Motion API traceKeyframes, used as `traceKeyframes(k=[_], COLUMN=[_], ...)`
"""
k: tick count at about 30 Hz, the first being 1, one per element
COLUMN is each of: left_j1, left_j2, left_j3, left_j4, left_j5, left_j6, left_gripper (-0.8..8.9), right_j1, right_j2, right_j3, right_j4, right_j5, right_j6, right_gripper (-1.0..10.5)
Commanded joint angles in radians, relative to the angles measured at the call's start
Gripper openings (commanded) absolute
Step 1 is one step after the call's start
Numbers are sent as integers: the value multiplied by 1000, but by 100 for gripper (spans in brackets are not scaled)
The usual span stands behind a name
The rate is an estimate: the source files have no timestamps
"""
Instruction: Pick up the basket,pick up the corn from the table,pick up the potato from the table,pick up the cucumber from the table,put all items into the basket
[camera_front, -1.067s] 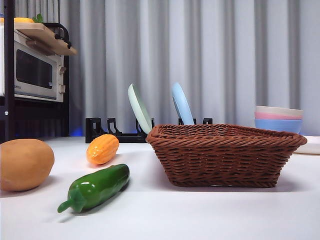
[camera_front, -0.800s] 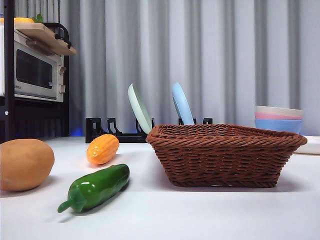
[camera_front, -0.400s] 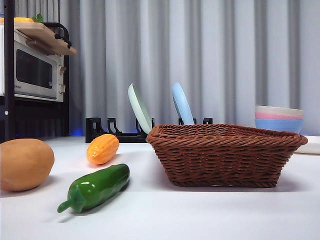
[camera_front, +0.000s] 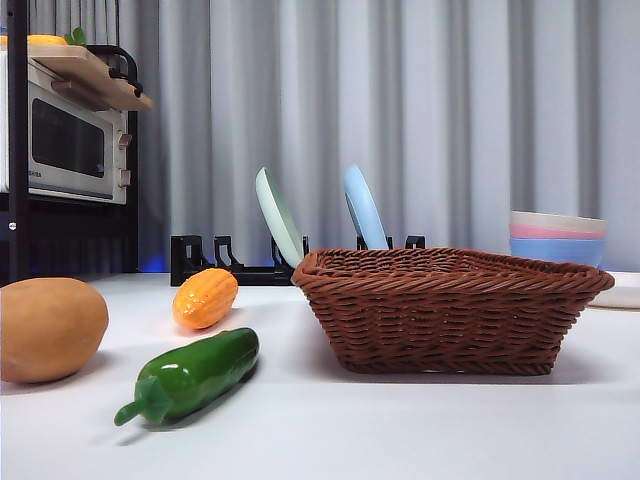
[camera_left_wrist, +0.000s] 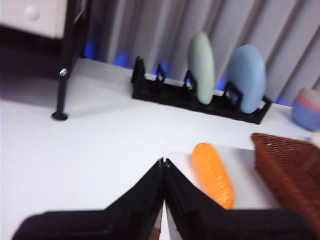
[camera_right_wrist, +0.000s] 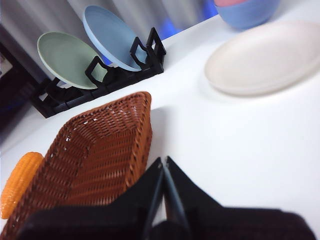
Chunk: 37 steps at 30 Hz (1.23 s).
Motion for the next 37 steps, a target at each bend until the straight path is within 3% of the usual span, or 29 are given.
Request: traceKeyframes(k=[1, 13, 17, 18, 20, 22, 28, 33, 37], left_j1=[2, 0, -14, -18, -27, -35, -55, -68, -76], left_j2=[93, 586, 702, 718, 746, 764, 784, 784, 784], left_j3=[74, 440, 503, 508, 512, 512, 512, 512, 512], left_j4=[-8, -255, -301, -302, -302, -303, -289, -248, -242], left_j5=[44, 309, 349, 351, 348, 337, 333, 332, 329], left_j6=[43, 198, 230, 230, 230, 226, 226, 206, 198], left_gripper=[-7, -4, 15, 60, 237, 328, 326, 326, 326], right_j1=[-2, -2, -1, 0, 5, 8, 13, 62, 103], right_j2=[129, 645, 750, 763, 784, 797, 802, 861, 980], right_j3=[102, 557, 623, 626, 628, 628, 628, 674, 742], right_j4=[0, -287, -333, -333, -330, -330, -297, -285, -290], right_j5=[-10, -296, -368, -368, -360, -360, -356, -232, -191], right_j6=[-47, -262, -292, -292, -292, -292, -291, -289, -293], right_gripper=[-9, -2, 14, 48, 218, 360, 391, 379, 379])
